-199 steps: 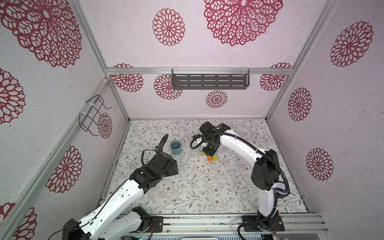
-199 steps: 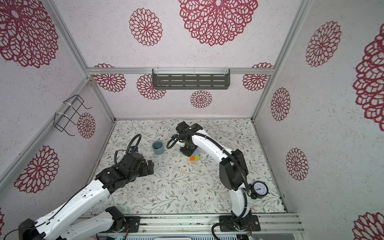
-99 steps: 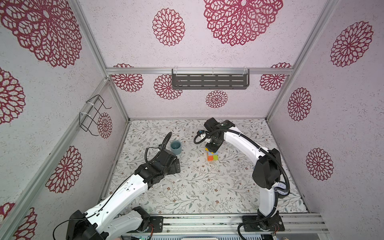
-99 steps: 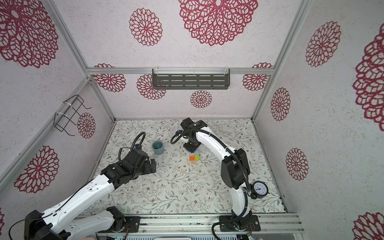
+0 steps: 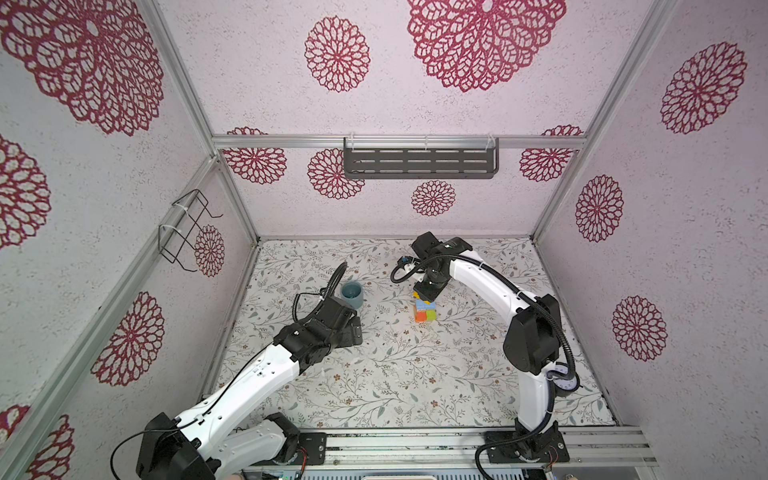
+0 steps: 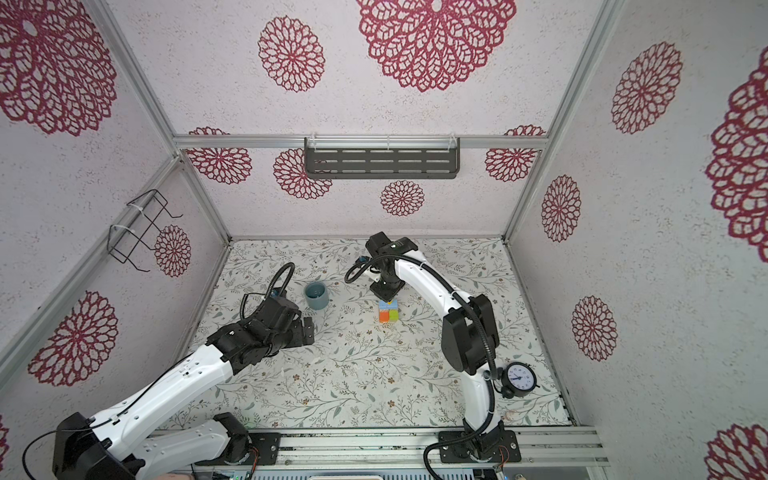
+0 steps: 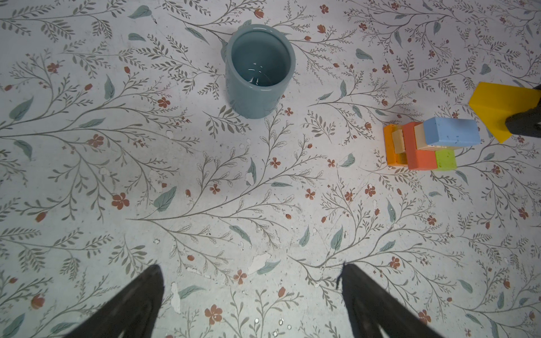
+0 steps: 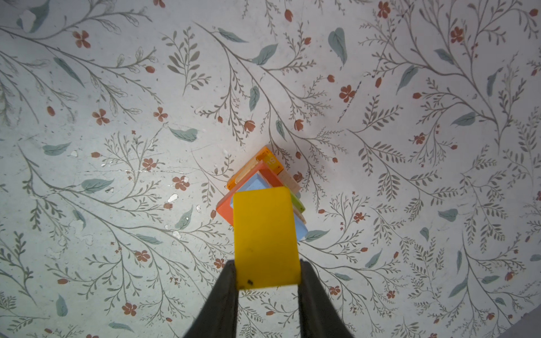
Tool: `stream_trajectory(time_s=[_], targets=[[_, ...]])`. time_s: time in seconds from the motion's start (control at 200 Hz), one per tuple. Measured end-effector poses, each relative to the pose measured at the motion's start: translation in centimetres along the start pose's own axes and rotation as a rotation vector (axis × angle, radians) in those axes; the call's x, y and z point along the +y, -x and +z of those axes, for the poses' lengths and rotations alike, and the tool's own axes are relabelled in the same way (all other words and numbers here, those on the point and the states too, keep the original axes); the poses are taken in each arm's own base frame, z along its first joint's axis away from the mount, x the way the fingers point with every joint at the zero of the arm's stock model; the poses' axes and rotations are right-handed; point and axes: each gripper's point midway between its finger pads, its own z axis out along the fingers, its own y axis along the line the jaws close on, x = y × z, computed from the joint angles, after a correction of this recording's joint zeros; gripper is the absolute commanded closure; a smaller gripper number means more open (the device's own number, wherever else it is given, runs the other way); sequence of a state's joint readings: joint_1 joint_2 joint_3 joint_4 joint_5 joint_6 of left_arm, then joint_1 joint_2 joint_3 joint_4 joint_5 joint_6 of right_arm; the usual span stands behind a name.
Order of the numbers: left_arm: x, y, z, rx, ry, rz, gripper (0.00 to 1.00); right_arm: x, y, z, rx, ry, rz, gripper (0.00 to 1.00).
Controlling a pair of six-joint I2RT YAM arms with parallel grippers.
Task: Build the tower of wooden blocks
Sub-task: 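Lower the yellow block onto the top of the stack and open the right gripper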
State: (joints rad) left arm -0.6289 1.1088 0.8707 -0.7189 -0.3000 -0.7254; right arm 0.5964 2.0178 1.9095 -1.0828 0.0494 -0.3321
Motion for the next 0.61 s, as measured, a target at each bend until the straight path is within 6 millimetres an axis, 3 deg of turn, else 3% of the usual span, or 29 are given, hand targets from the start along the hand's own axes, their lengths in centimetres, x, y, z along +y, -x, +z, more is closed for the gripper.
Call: stream_trajectory(time_s=[0.605], targets=[[0.0, 0.0, 0.0, 0.002, -0.002, -0.001, 0.03, -0.3, -0.5, 1.7, 0.040, 0.008, 0.009, 0.72]])
